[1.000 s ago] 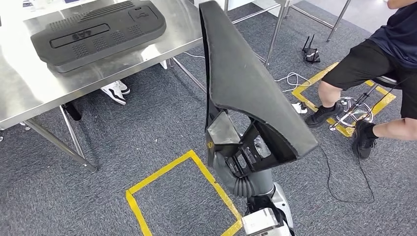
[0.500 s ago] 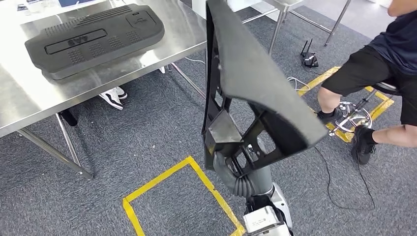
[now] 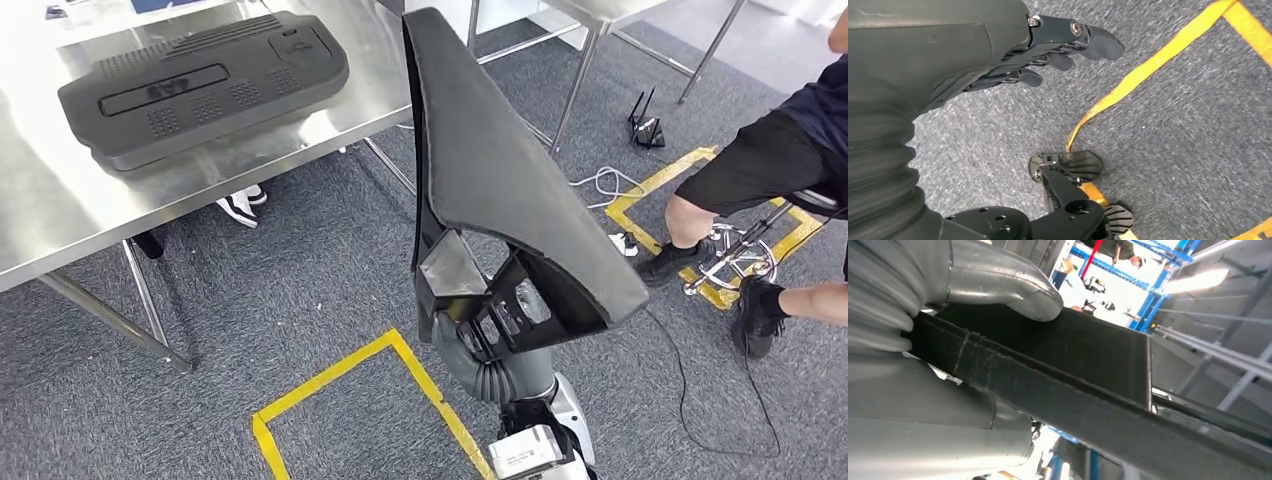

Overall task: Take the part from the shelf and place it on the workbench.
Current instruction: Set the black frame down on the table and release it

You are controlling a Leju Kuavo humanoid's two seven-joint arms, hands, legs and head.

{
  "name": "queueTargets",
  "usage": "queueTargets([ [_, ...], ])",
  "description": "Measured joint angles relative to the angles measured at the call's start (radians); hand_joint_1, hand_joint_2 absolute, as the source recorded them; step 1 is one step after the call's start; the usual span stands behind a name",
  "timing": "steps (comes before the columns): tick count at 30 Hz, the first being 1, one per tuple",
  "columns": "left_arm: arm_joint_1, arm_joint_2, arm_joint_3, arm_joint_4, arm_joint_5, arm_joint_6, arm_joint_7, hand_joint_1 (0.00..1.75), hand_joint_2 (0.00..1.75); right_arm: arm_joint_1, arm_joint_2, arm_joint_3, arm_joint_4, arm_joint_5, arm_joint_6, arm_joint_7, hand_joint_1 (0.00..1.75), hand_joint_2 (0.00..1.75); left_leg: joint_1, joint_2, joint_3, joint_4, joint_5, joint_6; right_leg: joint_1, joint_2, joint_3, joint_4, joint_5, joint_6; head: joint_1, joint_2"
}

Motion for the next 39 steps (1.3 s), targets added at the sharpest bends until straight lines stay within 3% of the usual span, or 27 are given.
queueTargets([
  [2, 0.000, 0.001, 0.000, 0.000, 0.000, 0.000, 0.003, 0.00, 1.75, 0.000, 0.002, 0.000, 0.000, 0.000, 0.000, 0.000, 1.75, 1.75, 0.000, 0.003, 0.004, 0.011, -0.002, -0.010, -0.008, 0.002, 0.021, -0.010, 0.002, -0.014, -0.001, 0.000],
  [3, 0.000, 0.001, 0.000, 0.000, 0.000, 0.000, 0.005, 0.00, 1.75, 0.000, 0.003, 0.000, 0.000, 0.000, 0.000, 0.000, 1.75, 1.75, 0.000, 0.006, -0.009, 0.040, -0.006, -0.014, -0.012, 0.002, 0.033, -0.012, -0.001, -0.020, -0.002, 0.000],
  [6, 0.000, 0.001, 0.000, 0.000, 0.000, -0.002, 0.007, 0.00, 1.75, 0.000, 0.006, 0.000, 0.001, 0.000, 0.000, 0.000, 1.75, 1.75, 0.003, 0.012, -0.117, 0.218, -0.057, -0.025, -0.014, 0.003, 0.065, -0.014, -0.022, -0.034, -0.005, 0.000],
  [8, 0.003, 0.001, 0.000, 0.000, 0.000, -0.002, 0.009, 0.00, 1.75, 0.001, 0.006, 0.000, 0.002, 0.001, 0.000, 0.000, 1.75, 1.75, 0.006, 0.014, -0.176, 0.271, -0.096, -0.032, -0.013, 0.005, 0.088, -0.014, -0.041, -0.035, -0.004, 0.000],
  [9, 0.004, 0.002, 0.000, 0.000, 0.000, -0.002, 0.010, 0.00, 1.75, 0.001, 0.006, 0.000, 0.002, 0.000, 0.000, 0.000, 1.75, 1.75, 0.008, 0.015, -0.183, 0.250, -0.088, -0.033, -0.014, 0.007, 0.103, -0.014, -0.051, -0.033, -0.005, 0.000],
  [10, 0.005, 0.002, 0.000, 0.000, 0.000, -0.002, 0.010, 0.00, 1.75, 0.001, 0.006, 0.000, 0.003, 0.000, 0.000, 0.000, 1.75, 1.75, 0.009, 0.016, -0.178, 0.202, -0.055, -0.033, -0.014, 0.009, 0.120, -0.014, -0.062, -0.030, -0.005, 0.000],
  [12, 0.007, 0.003, 0.000, 0.000, 0.000, -0.003, 0.011, 0.00, 1.75, 0.001, 0.006, 0.000, 0.004, 0.000, 0.000, 0.000, 1.75, 1.75, 0.010, 0.019, -0.155, 0.079, 0.054, -0.029, -0.013, 0.011, 0.144, -0.013, -0.085, -0.022, -0.005, 0.000],
  [13, 0.007, 0.003, 0.000, 0.000, 0.000, -0.004, 0.011, 0.00, 1.75, 0.000, 0.006, 0.000, 0.005, 0.000, 0.000, 0.000, 1.75, 1.75, 0.008, 0.020, -0.146, 0.040, 0.092, -0.023, -0.011, 0.012, 0.150, -0.014, -0.094, -0.017, -0.005, 0.000],
  [14, 0.006, 0.003, 0.000, 0.000, 0.000, -0.006, 0.012, 0.00, 1.75, 0.000, 0.007, 0.000, 0.005, 0.001, 0.001, 0.000, 1.75, 1.75, 0.005, 0.021, -0.141, 0.018, 0.115, -0.016, -0.009, 0.012, 0.156, -0.014, -0.099, -0.009, -0.006, 0.000],
  [16, 0.004, 0.003, 0.000, 0.000, 0.000, -0.007, 0.013, 0.00, 1.75, -0.001, 0.009, 0.000, 0.006, 0.001, 0.001, 0.001, 1.75, 1.75, 0.002, 0.020, -0.131, 0.010, 0.116, -0.002, -0.007, 0.012, 0.163, -0.013, -0.102, 0.004, -0.007, 0.000],
  [18, 0.002, 0.003, 0.000, 0.000, 0.000, -0.008, 0.014, 0.00, 1.75, -0.004, 0.010, 0.000, 0.007, 0.002, 0.002, 0.002, 1.75, 1.75, 0.005, 0.017, -0.116, 0.005, 0.114, 0.009, -0.009, 0.010, 0.136, 0.035, -0.098, 0.012, -0.006, 0.000],
  [20, 0.000, 0.004, 0.000, 0.000, 0.000, -0.008, 0.014, 0.00, 1.75, -0.008, 0.011, 0.000, 0.007, 0.003, 0.002, 0.002, 1.75, 1.75, 0.007, 0.014, -0.104, 0.003, 0.103, 0.019, -0.012, 0.009, 0.054, 0.153, -0.109, 0.015, -0.004, 0.000],
  [21, 0.000, 0.004, 0.000, 0.000, 0.000, -0.008, 0.014, 0.00, 1.75, -0.009, 0.011, 0.000, 0.008, 0.003, 0.002, 0.002, 1.75, 1.75, 0.007, 0.013, -0.099, 0.003, 0.096, 0.022, -0.013, 0.008, 0.004, 0.217, -0.130, 0.013, -0.004, 0.000],
  [23, 0.000, 0.005, 0.000, 0.000, 0.000, -0.008, 0.014, 0.00, 1.75, -0.009, 0.011, 0.000, 0.010, 0.003, 0.002, 0.002, 1.75, 1.75, 0.006, 0.010, -0.082, 0.003, 0.079, 0.024, -0.014, 0.008, -0.068, 0.282, -0.169, 0.013, -0.004, 0.000],
  [24, 0.000, 0.005, 0.000, 0.000, 0.000, -0.008, 0.014, 0.00, 1.75, -0.009, 0.011, 0.000, 0.010, 0.003, 0.002, 0.002, 1.75, 1.75, 0.006, 0.009, -0.069, 0.003, 0.069, 0.023, -0.014, 0.008, -0.079, 0.268, -0.169, 0.016, -0.004, 0.000],
  [25, 0.001, 0.004, 0.000, 0.000, 0.000, -0.009, 0.014, 0.00, 1.75, -0.009, 0.011, 0.000, 0.011, 0.003, 0.002, 0.002, 1.75, 1.75, 0.006, 0.007, -0.056, 0.003, 0.059, 0.022, -0.014, 0.008, -0.072, 0.220, -0.147, 0.024, -0.004, 0.000],
  [27, 0.000, 0.003, 0.000, 0.000, -0.001, -0.009, 0.014, 0.00, 1.75, -0.009, 0.011, 0.000, 0.011, 0.003, 0.002, 0.002, 1.75, 1.75, 0.005, 0.004, -0.030, 0.002, 0.039, 0.016, -0.013, 0.004, -0.036, 0.086, -0.059, 0.039, -0.003, 0.000],
  [29, -0.001, 0.002, 0.000, 0.001, -0.002, -0.010, 0.014, 0.00, 1.75, -0.011, 0.011, 0.000, 0.012, 0.003, 0.002, 0.002, 1.75, 1.75, 0.002, 0.003, -0.016, -0.002, 0.022, 0.005, -0.007, 0.000, -0.009, 0.009, 0.003, 0.026, -0.004, 0.000],
  [31, -0.002, 0.003, 0.000, 0.000, -0.002, -0.010, 0.014, 0.00, 1.75, -0.013, 0.012, 0.000, 0.013, 0.003, 0.002, 0.002, 1.75, 1.75, 0.000, 0.003, -0.007, -0.001, 0.016, -0.007, -0.005, 0.001, 0.004, 0.000, 0.009, -0.002, -0.005, 0.000],
  [33, -0.001, 0.005, 0.000, 0.000, -0.002, -0.010, 0.014, 0.00, 1.75, -0.013, 0.013, 0.000, 0.013, 0.003, 0.003, 0.002, 1.75, 1.75, 0.000, 0.006, -0.008, 0.023, 0.014, -0.015, -0.010, 0.003, 0.026, -0.007, 0.006, -0.020, -0.005, 0.000],
  [34, -0.002, 0.006, 0.000, 0.000, -0.002, -0.010, 0.014, 0.00, 1.75, -0.013, 0.013, 0.000, 0.013, 0.003, 0.003, 0.002, 1.75, 1.75, 0.001, 0.009, -0.023, 0.056, 0.007, -0.019, -0.013, 0.003, 0.039, -0.009, 0.002, -0.028, -0.006, 0.000],
  [36, -0.003, 0.006, 0.000, 0.000, -0.002, -0.010, 0.014, 0.00, 1.75, -0.014, 0.015, 0.001, 0.013, 0.004, 0.003, 0.002, 1.75, 1.75, 0.002, 0.013, -0.093, 0.171, -0.028, -0.025, -0.013, 0.003, 0.058, -0.011, -0.012, -0.039, -0.008, 0.000],
  [38, -0.001, 0.006, 0.000, 0.000, -0.002, -0.010, 0.015, 0.00, 1.75, -0.013, 0.015, 0.001, 0.014, 0.004, 0.003, 0.002, 1.75, 1.75, 0.004, 0.014, -0.169, 0.264, -0.075, -0.029, -0.011, 0.005, 0.075, -0.010, -0.027, -0.041, -0.009, 0.000],
  [39, 0.001, 0.006, 0.000, 0.000, -0.002, -0.010, 0.015, 0.00, 1.75, -0.013, 0.015, 0.001, 0.015, 0.004, 0.004, 0.002, 1.75, 1.75, 0.004, 0.014, -0.189, 0.272, -0.082, -0.029, -0.010, 0.008, 0.086, -0.010, -0.035, -0.041, -0.009, 0.000],
])
